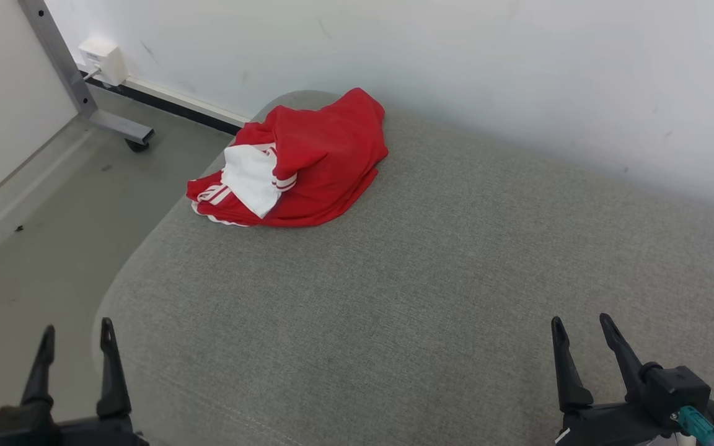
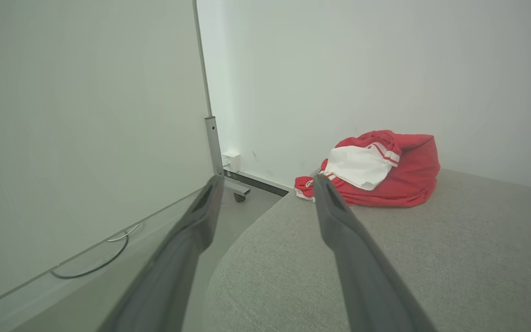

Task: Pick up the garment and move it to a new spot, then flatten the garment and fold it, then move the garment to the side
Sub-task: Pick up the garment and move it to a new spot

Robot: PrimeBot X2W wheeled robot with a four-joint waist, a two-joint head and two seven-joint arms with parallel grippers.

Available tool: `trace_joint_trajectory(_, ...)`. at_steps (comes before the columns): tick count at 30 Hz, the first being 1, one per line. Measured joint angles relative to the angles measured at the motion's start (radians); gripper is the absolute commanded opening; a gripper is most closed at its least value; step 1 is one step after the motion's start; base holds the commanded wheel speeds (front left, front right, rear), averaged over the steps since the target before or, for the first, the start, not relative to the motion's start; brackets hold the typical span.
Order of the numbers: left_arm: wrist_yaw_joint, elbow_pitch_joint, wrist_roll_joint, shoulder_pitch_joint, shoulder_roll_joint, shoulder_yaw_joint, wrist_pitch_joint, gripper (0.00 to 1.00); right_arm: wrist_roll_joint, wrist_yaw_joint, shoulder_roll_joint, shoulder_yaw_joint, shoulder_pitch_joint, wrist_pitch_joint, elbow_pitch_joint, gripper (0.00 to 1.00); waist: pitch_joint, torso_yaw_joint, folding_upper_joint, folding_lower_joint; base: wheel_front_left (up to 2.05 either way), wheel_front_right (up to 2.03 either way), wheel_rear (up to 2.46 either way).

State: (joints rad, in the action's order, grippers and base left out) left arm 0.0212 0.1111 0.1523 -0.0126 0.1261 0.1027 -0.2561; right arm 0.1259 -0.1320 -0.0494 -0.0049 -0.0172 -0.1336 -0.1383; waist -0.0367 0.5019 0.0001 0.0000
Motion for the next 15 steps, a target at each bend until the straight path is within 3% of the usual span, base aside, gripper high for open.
trace_joint_trajectory(5, 0.021, 0.015, 0.014, -0.118, 0.047, 0.009, 0.009, 1.0, -0.023, 0.0, 0.001, -0.005, -0.012, 0.011, 0.025, 1.0, -0.011, -0.034, 0.0, 0.0, 0.0, 0.0, 0.0)
trace_joint_trajectory(15, 0.051, 0.107, 0.063, -0.457, 0.149, 0.03, 0.066, 1.0, -0.063, 0.0, 0.001, -0.046, -0.083, 0.01, 0.061, 1.0, -0.112, -0.18, 0.0, 0.0001, 0.0, 0.0, 0.0)
